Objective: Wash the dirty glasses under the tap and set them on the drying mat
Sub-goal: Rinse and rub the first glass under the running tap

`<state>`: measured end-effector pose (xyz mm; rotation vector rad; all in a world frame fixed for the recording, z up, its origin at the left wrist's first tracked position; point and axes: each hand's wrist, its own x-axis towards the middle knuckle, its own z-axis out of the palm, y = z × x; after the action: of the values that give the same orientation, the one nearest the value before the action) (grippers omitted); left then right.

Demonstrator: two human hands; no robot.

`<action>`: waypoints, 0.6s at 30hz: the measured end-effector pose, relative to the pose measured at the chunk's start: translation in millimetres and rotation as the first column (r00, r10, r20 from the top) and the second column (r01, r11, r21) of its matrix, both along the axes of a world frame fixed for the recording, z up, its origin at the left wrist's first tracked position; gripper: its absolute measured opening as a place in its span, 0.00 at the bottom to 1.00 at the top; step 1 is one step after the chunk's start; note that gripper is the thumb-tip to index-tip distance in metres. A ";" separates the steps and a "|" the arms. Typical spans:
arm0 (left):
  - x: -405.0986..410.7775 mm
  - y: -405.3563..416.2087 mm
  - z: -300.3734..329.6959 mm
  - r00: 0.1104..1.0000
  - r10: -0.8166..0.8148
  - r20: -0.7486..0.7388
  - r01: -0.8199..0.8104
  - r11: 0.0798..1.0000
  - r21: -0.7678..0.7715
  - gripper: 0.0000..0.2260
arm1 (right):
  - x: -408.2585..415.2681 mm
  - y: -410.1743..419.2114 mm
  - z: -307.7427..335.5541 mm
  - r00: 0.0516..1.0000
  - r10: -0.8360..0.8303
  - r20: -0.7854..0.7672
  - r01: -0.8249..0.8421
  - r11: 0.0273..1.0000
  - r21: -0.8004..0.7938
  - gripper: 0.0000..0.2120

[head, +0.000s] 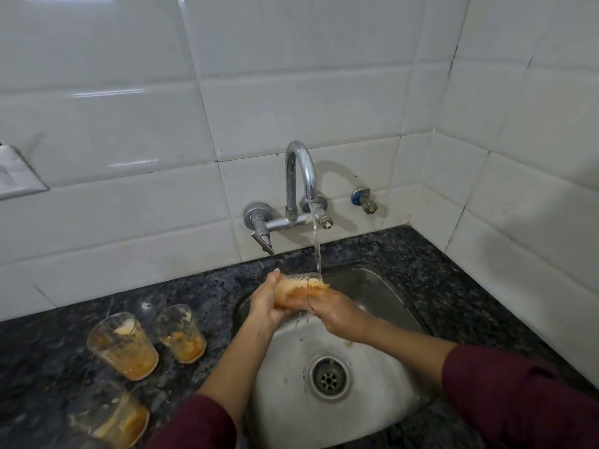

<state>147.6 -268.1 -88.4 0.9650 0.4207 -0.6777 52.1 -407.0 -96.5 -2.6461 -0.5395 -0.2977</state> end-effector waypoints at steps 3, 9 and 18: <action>-3.0 4.8 1.8 0.995 -0.078 -0.055 0.077 0.997 -0.032 0.21 | 9.9 -9.5 7.7 0.997 -0.002 -0.080 -0.009 0.990 -0.137 0.20; -8.7 1.8 -3.9 0.977 -0.003 0.211 0.022 0.996 -0.085 0.25 | 13.6 33.4 53.3 0.859 0.018 -0.512 0.456 0.428 0.780 0.10; -10.6 7.6 -9.1 0.997 -0.062 0.042 0.059 0.997 0.052 0.14 | 3.4 -6.6 3.5 0.997 0.014 -0.079 -0.020 0.997 -0.068 0.21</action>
<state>137.0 -260.5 -97.5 1.0424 0.3732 -0.7023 55.5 -413.6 -93.0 -2.7054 -0.5559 -0.1724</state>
